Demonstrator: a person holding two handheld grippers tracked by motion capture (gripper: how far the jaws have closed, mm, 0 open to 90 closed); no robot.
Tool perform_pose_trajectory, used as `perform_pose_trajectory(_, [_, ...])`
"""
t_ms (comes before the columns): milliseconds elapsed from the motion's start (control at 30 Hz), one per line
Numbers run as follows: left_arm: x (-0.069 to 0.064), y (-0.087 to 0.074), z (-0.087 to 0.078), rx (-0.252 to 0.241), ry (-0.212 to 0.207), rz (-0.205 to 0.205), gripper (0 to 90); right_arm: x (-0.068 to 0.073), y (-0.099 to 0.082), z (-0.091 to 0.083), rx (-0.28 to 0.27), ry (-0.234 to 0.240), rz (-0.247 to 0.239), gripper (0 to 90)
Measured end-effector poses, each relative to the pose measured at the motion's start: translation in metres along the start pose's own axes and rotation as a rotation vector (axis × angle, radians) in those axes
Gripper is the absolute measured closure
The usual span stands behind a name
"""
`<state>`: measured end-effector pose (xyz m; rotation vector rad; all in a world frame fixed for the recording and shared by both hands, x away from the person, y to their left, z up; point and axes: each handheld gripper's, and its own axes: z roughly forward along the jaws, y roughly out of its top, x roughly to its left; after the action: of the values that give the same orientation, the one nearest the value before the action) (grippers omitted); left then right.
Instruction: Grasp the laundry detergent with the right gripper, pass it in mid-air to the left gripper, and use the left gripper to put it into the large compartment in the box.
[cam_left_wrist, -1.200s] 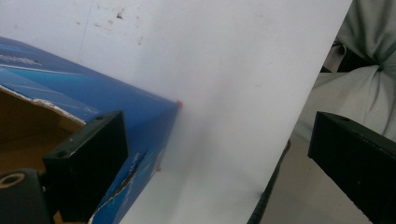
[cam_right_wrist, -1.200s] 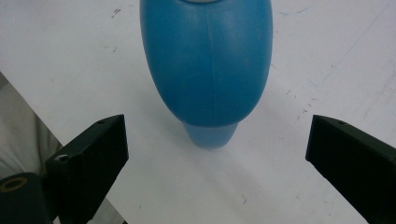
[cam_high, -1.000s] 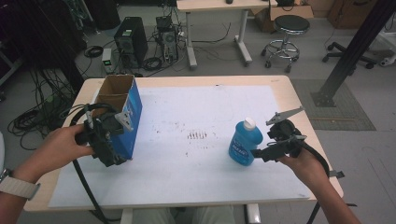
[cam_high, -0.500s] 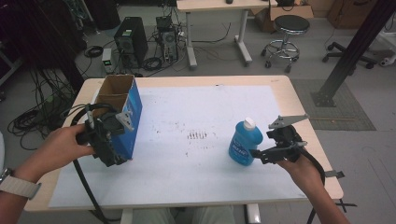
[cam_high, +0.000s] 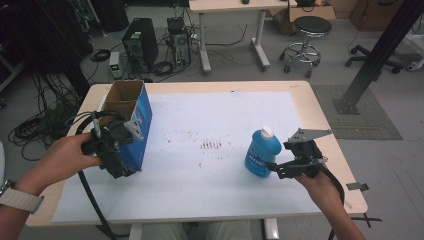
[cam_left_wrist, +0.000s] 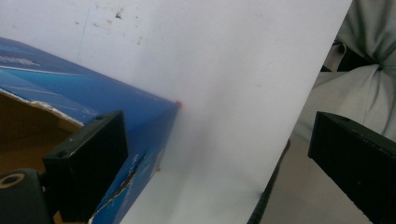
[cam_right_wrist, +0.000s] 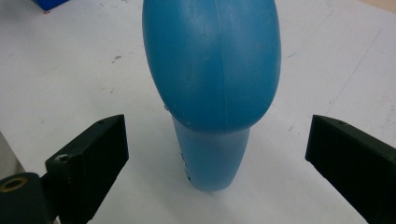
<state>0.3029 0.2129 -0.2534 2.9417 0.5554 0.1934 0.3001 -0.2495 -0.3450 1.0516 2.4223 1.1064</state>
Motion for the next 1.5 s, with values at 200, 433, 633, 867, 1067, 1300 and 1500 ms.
perform_pose_trajectory(200, [0.0,0.0,0.0,0.002,0.0,0.001,5.7,0.0,-0.005,0.002,-0.022,0.002,0.007,5.9])
perform_pose_trajectory(433, [0.0,0.0,0.0,0.002,-0.001,0.0,5.7,-0.001,-0.011,0.003,-0.048,0.004,0.008,5.9])
perform_pose_trajectory(633, [0.0,0.0,0.0,0.001,-0.001,0.001,5.7,-0.001,-0.016,0.004,-0.067,0.0,0.007,6.1])
perform_pose_trajectory(867, [0.0,0.0,0.001,0.0,-0.002,0.001,5.7,0.0,-0.02,0.007,-0.08,0.0,0.008,6.1])
perform_pose_trajectory(1067, [0.0,0.0,0.001,0.0,-0.001,0.001,5.7,0.0,-0.02,0.012,-0.092,0.006,0.014,6.0])
perform_pose_trajectory(1300, [0.001,-0.001,0.0,-0.002,-0.001,-0.002,5.7,-0.001,-0.021,0.016,-0.119,0.008,0.014,6.1])
perform_pose_trajectory(1500, [0.001,0.0,0.001,-0.005,-0.001,-0.001,5.7,0.002,-0.019,0.026,-0.123,0.011,0.015,6.2])
